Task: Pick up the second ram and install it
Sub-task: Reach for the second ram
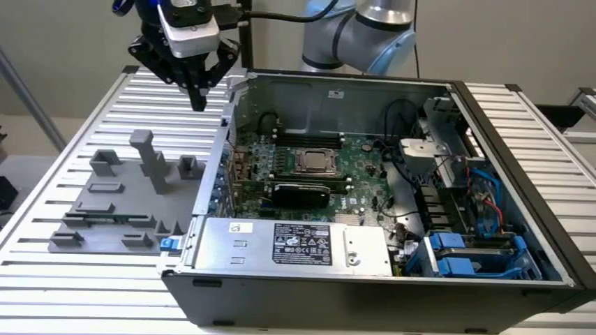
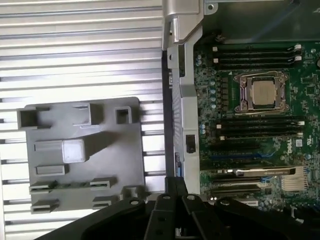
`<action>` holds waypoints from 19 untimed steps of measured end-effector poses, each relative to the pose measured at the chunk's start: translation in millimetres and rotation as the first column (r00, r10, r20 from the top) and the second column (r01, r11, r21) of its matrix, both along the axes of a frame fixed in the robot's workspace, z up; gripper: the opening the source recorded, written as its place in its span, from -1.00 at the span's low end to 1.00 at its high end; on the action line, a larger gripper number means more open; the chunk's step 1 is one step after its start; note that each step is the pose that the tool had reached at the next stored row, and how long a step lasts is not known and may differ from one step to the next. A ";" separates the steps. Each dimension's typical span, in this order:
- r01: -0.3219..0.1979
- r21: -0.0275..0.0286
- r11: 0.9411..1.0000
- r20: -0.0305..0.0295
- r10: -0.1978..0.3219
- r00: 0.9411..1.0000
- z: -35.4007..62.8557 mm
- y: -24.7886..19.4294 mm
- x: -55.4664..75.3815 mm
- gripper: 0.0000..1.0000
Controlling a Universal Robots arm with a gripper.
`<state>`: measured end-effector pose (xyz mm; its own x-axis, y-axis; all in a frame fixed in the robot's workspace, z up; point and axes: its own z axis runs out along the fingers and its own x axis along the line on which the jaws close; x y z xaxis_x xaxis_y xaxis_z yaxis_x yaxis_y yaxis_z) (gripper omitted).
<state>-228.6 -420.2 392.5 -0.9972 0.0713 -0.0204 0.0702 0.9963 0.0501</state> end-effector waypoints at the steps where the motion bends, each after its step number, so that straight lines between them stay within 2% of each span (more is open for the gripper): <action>1: 0.000 0.000 1.000 0.000 0.000 1.000 -0.2 -0.4 -4.5 -1.00; 11: 0.000 0.000 1.000 0.000 0.000 1.000 -5.5 -2.1 -50.0 -1.00; 19: 0.000 0.000 1.000 0.000 0.000 1.000 -15.4 -2.8 -86.5 -1.00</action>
<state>-315.1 -423.0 377.1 -0.9973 0.0712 -0.0204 0.0702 0.9963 0.0501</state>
